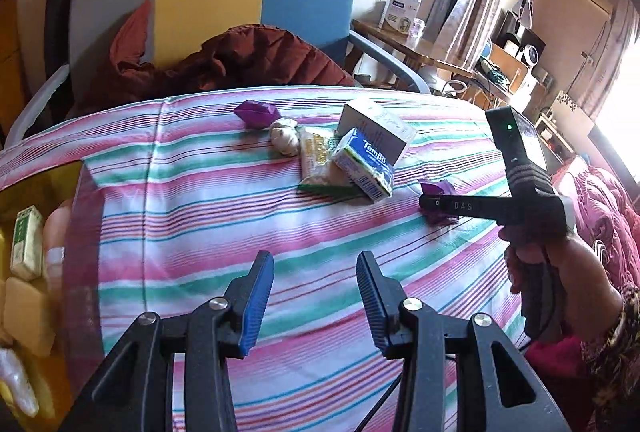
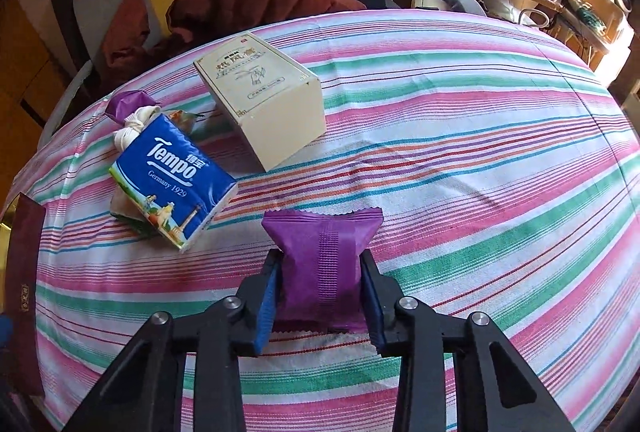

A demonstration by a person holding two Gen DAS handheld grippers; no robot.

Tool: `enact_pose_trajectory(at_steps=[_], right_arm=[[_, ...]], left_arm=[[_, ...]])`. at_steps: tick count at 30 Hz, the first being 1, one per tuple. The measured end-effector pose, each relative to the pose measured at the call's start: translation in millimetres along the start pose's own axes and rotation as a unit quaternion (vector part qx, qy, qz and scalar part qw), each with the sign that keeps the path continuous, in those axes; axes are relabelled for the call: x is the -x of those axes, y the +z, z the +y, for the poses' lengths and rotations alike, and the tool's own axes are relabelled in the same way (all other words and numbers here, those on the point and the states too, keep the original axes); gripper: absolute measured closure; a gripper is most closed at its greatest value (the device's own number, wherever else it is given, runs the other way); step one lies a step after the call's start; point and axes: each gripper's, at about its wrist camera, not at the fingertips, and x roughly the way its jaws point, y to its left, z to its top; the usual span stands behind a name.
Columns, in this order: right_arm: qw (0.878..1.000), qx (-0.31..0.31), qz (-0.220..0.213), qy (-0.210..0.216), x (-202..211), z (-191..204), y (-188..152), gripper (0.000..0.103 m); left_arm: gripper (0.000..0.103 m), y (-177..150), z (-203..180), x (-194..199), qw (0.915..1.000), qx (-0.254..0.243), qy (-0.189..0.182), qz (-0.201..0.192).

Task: Organize objects
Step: 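Move the right tool to the purple packet and grasp it, then grasp the blue Tempo tissue pack with the left tool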

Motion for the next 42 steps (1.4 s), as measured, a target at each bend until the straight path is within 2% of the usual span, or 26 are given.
enact_pose_trajectory(at_steps=[3, 6, 9, 12, 16, 19, 21, 23, 24, 26, 29, 31, 33, 35, 37, 42], right_arm=[[1.0, -0.008, 0.008, 0.005, 0, -2, 0, 0.066], [0.999, -0.027, 0.014, 0.022, 0, -7, 1, 0.067], [0.998, -0.045, 0.019, 0.04, 0, -15, 6, 0.067], [0.997, -0.053, 0.022, 0.051, 1, -16, 4, 0.067], [0.997, -0.049, 0.023, 0.053, -2, -22, 8, 0.067], [0.997, -0.047, 0.023, 0.052, -5, -22, 9, 0.067], [0.997, -0.048, 0.023, 0.052, -7, -21, 9, 0.067], [0.997, -0.047, 0.023, 0.051, -7, -22, 9, 0.067], [0.997, -0.049, 0.024, 0.05, -7, -21, 9, 0.067], [0.997, -0.049, 0.024, 0.05, -7, -22, 9, 0.067], [0.997, -0.053, 0.024, 0.052, -5, -24, 7, 0.067], [0.996, -0.059, 0.025, 0.056, -4, -27, 6, 0.067], [0.995, -0.068, 0.026, 0.065, -5, -30, 7, 0.067], [0.994, -0.078, 0.028, 0.075, -4, -35, 7, 0.067], [0.992, -0.088, 0.029, 0.08, -3, -41, 7, 0.068], [0.991, -0.104, 0.03, 0.079, -2, -48, 9, 0.068]], left_arm=[[0.06, 26, -10, -24, 0.9998, 0.004, -0.015, 0.011], [0.06, 50, -19, -49, 0.9997, 0.002, -0.013, 0.021], [0.059, 73, -26, -75, 0.9996, -0.006, 0.016, 0.024], [0.059, 90, -29, -102, 0.9989, 0.001, 0.021, 0.042], [0.059, 91, -18, -131, 0.9962, 0.046, 0.002, 0.074], [0.056, 73, -12, -126, 0.9966, 0.047, -0.022, 0.064], [0.056, 53, -17, -119, 0.9973, 0.019, -0.013, 0.07], [0.056, 26, -22, -118, 0.9954, -0.019, 0.009, 0.094], [0.056, 16, -26, -109, 0.9964, -0.043, 0.012, 0.071], [0.056, 6, -33, -98, 0.9961, -0.066, 0.001, 0.059], [0.056, 16, -38, -91, 0.9971, -0.054, -0.03, 0.045], [0.054, 30, -46, -91, 0.9973, -0.063, -0.025, 0.029], [0.044, 42, -59, -98, 0.9953, -0.093, -0.009, 0.026], [0.028, 52, -66, -108, 0.9919, -0.123, 0.001, 0.03], [0.023, 58, -75, -117, 0.9864, -0.161, 0.014, 0.031], [0.023, 57, -84, -136, 0.9722, -0.228, 0.027, 0.045]])
